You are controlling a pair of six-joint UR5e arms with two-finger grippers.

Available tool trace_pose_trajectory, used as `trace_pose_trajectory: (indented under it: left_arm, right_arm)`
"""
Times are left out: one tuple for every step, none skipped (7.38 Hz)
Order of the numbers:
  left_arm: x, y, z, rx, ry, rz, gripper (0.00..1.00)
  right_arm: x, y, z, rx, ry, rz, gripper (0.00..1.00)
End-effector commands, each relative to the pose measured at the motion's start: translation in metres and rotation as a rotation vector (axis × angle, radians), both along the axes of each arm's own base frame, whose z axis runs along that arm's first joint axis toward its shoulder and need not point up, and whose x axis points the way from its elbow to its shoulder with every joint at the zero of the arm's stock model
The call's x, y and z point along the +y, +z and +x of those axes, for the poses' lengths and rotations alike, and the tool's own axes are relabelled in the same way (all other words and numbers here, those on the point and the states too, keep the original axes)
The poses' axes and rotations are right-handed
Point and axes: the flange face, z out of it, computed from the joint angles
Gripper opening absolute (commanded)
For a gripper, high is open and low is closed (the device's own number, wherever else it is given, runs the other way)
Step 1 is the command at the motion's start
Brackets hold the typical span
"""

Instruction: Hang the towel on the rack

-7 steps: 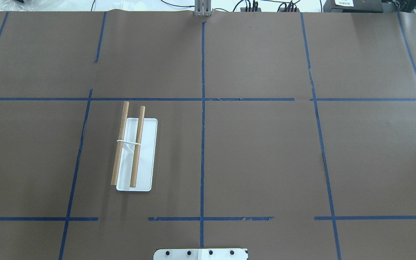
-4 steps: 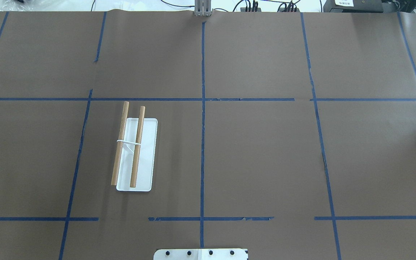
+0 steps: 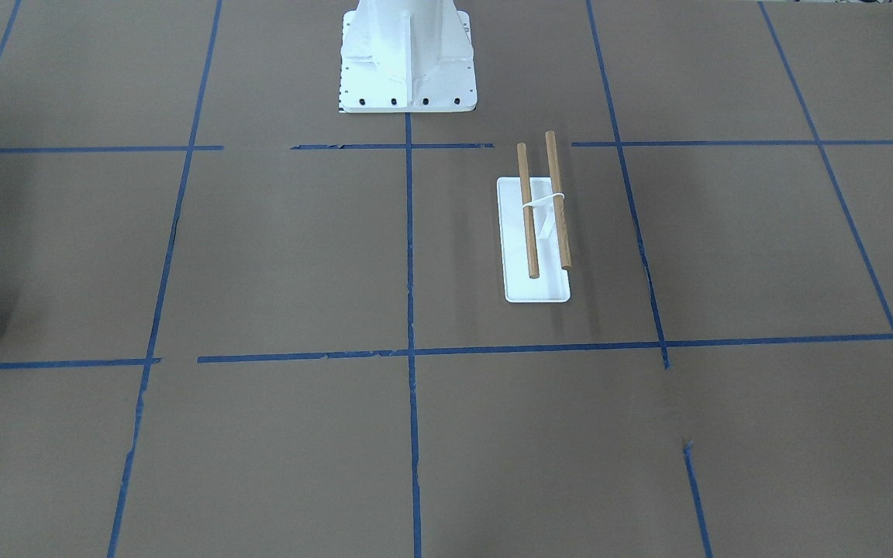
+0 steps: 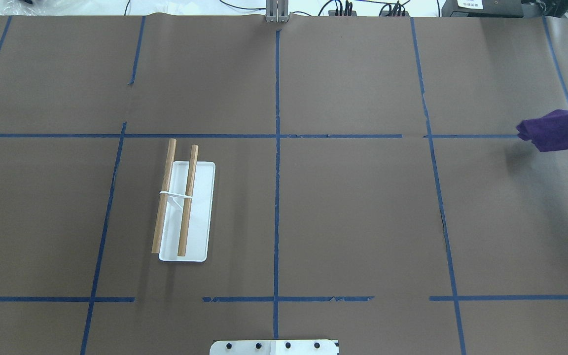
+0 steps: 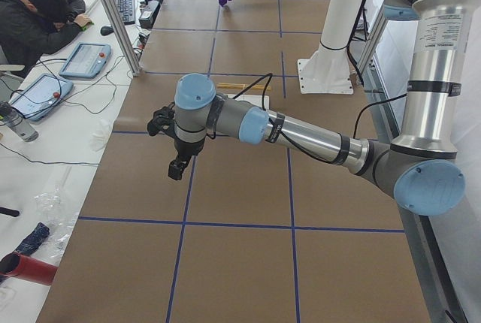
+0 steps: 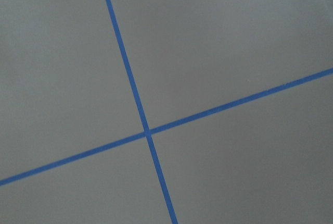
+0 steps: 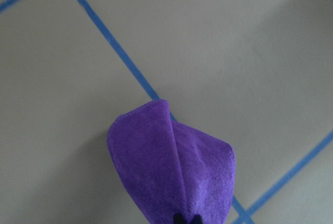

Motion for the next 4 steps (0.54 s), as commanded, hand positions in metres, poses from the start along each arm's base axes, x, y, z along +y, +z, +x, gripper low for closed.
trace_pose_trajectory:
  left_arm:
    - [-0.017,-0.038,0.002,0.066,-0.121,-0.018,1.0]
    - [-0.017,-0.046,0.007,0.087,-0.138,0.022,1.0]
    - [-0.016,-0.062,0.028,0.101,-0.101,0.078,1.0]
    - [-0.016,-0.072,0.059,0.169,-0.106,0.001,1.0]
  right_arm:
    - [-0.027,-0.119,-0.078,-0.15,-0.007,-0.063,0.0]
    - [-0.025,-0.202,-0.123,-0.199,0.006,-0.121,0.0]
    - [-0.013,-0.262,-0.157,-0.24,0.016,-0.168,0.0]
    - [-0.002,-0.313,-0.194,-0.29,0.024,-0.206,0.0]
